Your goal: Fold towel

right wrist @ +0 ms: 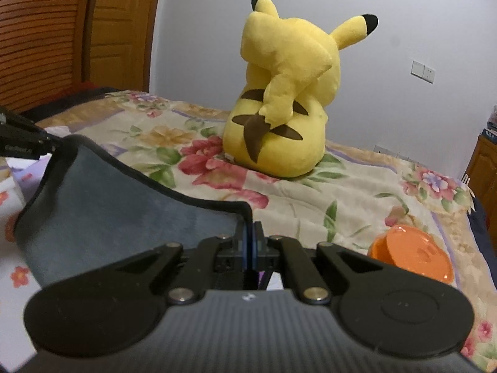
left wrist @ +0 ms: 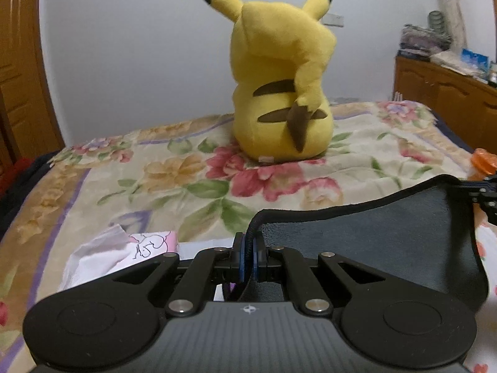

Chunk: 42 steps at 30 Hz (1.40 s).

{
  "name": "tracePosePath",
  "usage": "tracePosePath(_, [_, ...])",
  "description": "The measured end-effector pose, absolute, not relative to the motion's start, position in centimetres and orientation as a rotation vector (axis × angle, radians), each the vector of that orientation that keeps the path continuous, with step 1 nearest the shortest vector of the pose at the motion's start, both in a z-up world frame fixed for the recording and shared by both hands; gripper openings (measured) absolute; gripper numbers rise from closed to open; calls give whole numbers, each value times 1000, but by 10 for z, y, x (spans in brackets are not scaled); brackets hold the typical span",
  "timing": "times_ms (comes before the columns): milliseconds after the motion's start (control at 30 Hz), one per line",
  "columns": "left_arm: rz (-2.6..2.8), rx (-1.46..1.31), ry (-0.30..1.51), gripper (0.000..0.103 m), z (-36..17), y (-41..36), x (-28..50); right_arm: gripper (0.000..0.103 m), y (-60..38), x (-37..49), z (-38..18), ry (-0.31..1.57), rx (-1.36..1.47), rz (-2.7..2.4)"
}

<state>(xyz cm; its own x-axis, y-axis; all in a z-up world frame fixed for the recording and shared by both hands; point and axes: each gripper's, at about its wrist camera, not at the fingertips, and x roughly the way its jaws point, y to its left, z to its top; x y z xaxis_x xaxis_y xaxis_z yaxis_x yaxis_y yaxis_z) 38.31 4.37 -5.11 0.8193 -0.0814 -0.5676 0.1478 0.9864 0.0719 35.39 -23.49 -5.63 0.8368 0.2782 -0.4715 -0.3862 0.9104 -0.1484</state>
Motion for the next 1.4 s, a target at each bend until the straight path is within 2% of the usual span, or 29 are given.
tracePosePath(367, [-109, 93, 698, 9, -98, 44, 420, 4, -237, 378, -102, 525, -203, 305])
tracePosePath(533, [-97, 100, 722, 12, -111, 43, 423, 4, -240, 384, -118, 557, -175, 289])
tracePosePath(567, [-94, 94, 721, 16, -113, 43, 423, 5, -241, 384, -120, 559, -170, 283])
tracePosePath(600, [-89, 86, 722, 28, -114, 44, 422, 7, -242, 384, -121, 560, -164, 281])
tracePosePath(633, [-88, 87, 726, 36, -115, 44, 421, 14, -242, 385, -122, 562, -165, 278])
tracePosePath(667, [-87, 93, 725, 48, -115, 43, 420, 15, -242, 385, -122, 565, -170, 269])
tracePosePath(733, [-88, 104, 719, 51, -114, 42, 418, 17, -242, 384, -121, 564, -163, 271])
tracePosePath(767, [-90, 103, 722, 52, -113, 42, 417, 32, -242, 385, -121, 566, -159, 272])
tracePosePath(833, [-91, 96, 724, 58, -110, 42, 414, 54, -242, 382, -118, 558, -151, 272])
tracePosePath(967, [-101, 91, 722, 67, -102, 39, 402, 54, -242, 371, -111, 560, -142, 287])
tracePosePath(1200, [-149, 104, 738, 67, -78, 29, 371, 58, -241, 339, -81, 550, -105, 301])
tracePosePath(1300, [-164, 107, 730, 72, -63, 26, 353, 64, -239, 322, -66, 542, -106, 305])
tracePosePath(1367, [-171, 114, 721, 74, -53, 25, 340, 75, -237, 311, -57, 535, -105, 307])
tracePosePath(1400, [-173, 117, 718, 76, -49, 25, 336, 77, -237, 305, -52, 531, -105, 311])
